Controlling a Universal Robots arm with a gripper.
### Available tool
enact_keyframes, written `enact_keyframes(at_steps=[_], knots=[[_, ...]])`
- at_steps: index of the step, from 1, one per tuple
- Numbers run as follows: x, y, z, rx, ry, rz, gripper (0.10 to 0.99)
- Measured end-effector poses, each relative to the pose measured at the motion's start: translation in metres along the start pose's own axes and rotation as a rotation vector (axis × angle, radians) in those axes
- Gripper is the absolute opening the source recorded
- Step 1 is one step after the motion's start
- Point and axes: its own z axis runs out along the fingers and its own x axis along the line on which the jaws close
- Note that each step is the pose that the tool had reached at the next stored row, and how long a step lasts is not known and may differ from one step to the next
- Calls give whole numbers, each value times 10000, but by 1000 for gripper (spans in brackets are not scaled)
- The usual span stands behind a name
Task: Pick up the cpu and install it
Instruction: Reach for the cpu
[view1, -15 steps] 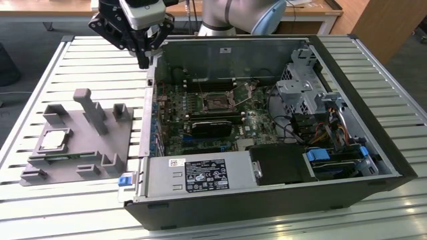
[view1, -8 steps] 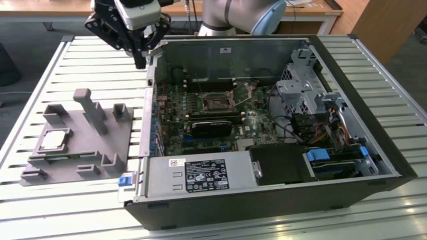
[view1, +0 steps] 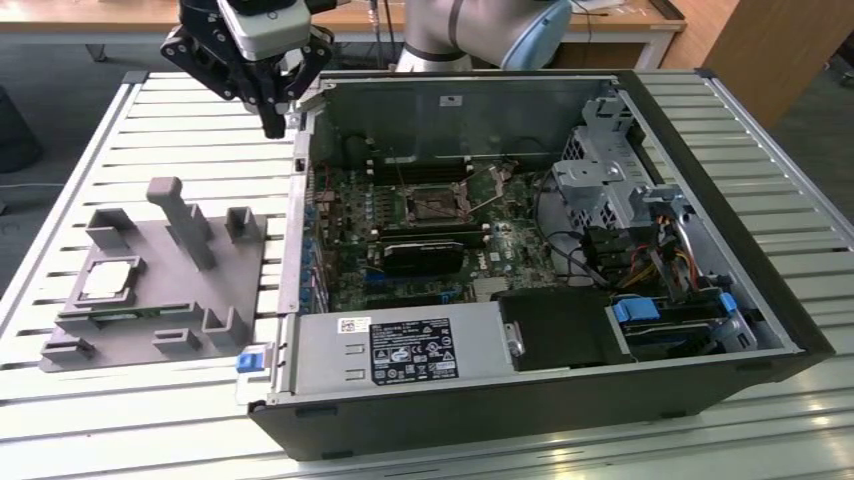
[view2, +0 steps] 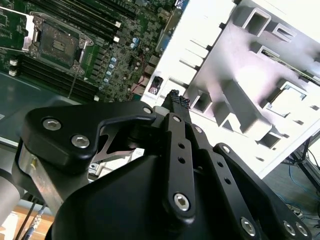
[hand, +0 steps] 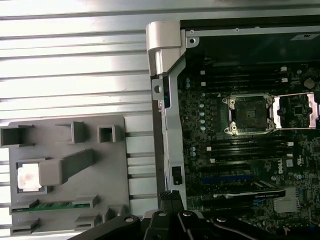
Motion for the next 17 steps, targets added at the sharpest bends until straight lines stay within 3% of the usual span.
enact_keyframes(at_steps=[17], knots=[[126, -10, -1, 0, -1, 0, 106]])
